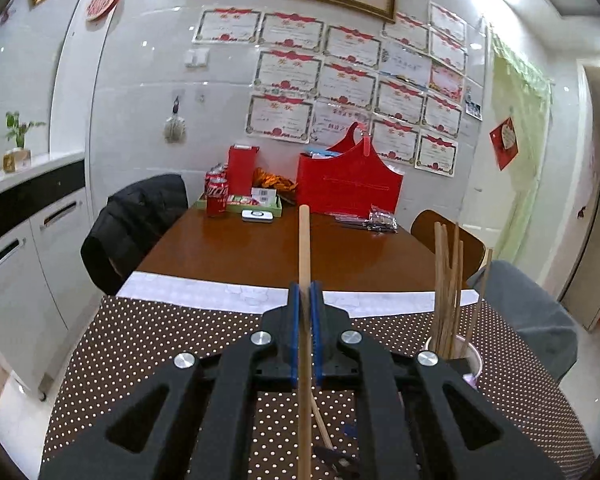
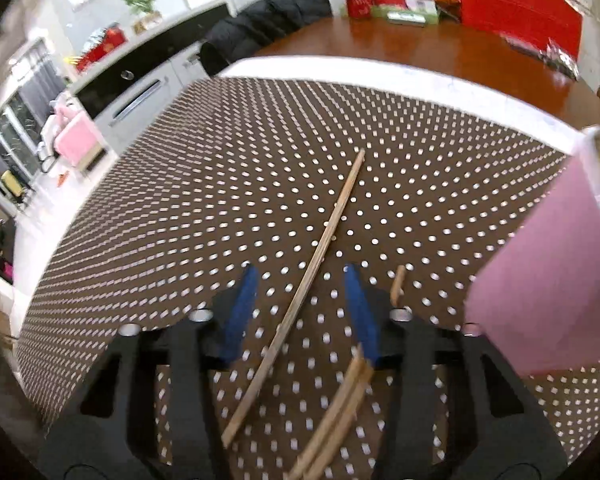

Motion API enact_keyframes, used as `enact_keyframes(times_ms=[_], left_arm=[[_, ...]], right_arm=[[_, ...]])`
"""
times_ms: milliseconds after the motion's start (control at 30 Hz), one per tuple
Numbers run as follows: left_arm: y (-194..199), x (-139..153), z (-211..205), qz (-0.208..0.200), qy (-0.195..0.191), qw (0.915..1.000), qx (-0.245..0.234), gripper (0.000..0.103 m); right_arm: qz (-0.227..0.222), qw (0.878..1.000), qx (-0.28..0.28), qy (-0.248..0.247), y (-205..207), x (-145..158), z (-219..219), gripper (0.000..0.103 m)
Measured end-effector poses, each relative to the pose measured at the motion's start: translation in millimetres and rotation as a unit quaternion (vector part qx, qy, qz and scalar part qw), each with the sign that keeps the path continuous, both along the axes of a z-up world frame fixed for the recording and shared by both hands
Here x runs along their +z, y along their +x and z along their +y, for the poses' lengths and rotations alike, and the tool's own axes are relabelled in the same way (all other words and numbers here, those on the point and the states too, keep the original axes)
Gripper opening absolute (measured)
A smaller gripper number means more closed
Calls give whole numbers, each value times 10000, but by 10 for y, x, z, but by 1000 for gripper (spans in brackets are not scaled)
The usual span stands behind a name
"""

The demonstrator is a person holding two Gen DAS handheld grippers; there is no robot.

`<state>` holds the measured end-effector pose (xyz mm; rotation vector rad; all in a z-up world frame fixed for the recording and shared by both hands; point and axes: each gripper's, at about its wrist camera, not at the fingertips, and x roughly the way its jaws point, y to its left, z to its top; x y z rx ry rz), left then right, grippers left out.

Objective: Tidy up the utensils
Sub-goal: 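Carry the right tool's chopstick over the pink cup while the left tool carries its own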

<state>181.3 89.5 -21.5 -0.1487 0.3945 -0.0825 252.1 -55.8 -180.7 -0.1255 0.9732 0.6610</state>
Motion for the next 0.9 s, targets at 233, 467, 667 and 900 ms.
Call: enact_keyframes(times_ms=[233,467,667,900], left_arm=[[70,-29,91,112,-61,9999,63,5],[51,-60,-12,85,-50,9999,-30,5],[-39,1,-59,-123,-183,9997,-144,5],[-185,138,-334,-602,-317,9966,-467,5]], right_arm=[[-385,9983,75,-434,-82,-54,119,6],[-404,9965,141,723,-237,226,-244,5],[-725,9832,124,1672,-374,647,-592,5],[-1159,9604,-104,2530,-472,1164,-1060,5]])
